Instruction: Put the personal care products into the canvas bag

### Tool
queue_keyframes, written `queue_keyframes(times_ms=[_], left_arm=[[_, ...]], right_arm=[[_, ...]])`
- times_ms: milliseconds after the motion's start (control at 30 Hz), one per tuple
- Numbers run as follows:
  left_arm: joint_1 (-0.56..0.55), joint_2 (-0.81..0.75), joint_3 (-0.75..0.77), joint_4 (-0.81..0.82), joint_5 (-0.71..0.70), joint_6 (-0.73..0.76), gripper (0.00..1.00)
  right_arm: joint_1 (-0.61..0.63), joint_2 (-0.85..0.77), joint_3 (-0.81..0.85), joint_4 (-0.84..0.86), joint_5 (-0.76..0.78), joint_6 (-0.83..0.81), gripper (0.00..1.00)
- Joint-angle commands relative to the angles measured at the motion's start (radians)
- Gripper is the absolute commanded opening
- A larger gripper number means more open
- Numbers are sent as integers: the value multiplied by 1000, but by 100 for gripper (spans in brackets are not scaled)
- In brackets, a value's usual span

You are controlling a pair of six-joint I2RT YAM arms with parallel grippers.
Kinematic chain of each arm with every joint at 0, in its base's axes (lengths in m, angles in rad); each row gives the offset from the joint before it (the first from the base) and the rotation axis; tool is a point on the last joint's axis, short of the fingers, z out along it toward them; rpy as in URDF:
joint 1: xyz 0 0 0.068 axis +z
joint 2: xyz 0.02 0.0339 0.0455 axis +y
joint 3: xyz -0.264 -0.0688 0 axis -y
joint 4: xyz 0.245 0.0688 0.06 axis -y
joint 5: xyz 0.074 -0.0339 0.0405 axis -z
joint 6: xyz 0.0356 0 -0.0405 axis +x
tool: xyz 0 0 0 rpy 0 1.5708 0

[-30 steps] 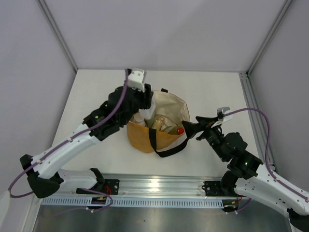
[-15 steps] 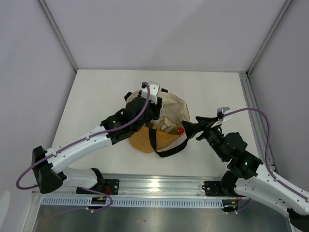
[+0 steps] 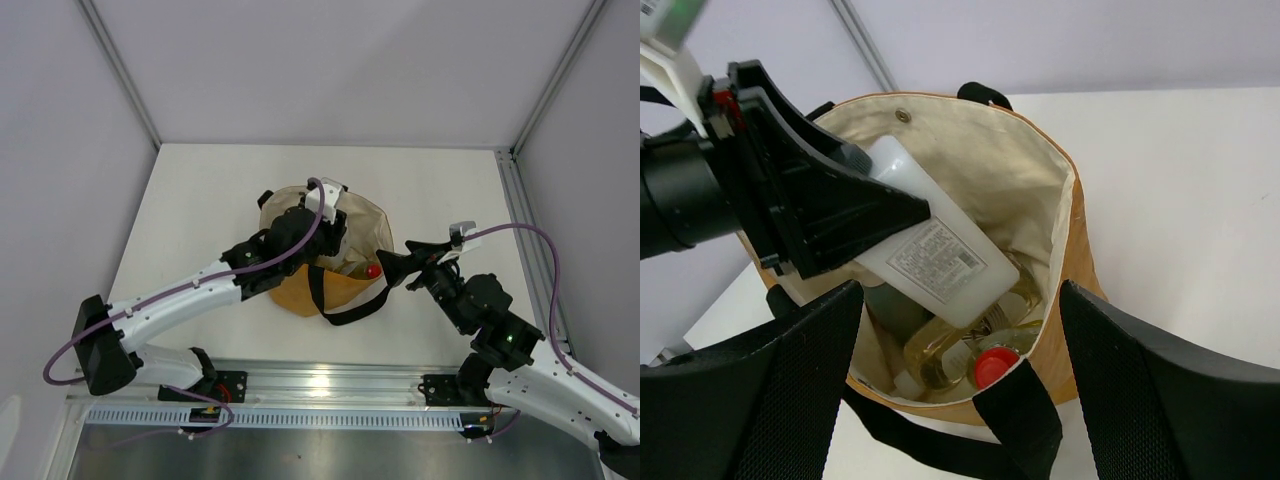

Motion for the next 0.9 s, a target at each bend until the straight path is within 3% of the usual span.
queue_keyframes(times_ms=[0,500,667,800,867], left_arm=[[-14,-7,20,163,45,-16,1],[-28,65,-37,190,136,2,2],[-32,102,-25,164,117,4,28],[-33,94,-15,151,99,-1,35],[-33,87,-12,122,97,-2,43]], right_arm=[[5,-1,6,16,23,-5,83],[7,-10,8,11,21,-3,83],[5,-12,8,11,23,-3,84],[5,-12,8,11,23,-2,83],[5,-12,10,11,23,-2,84]])
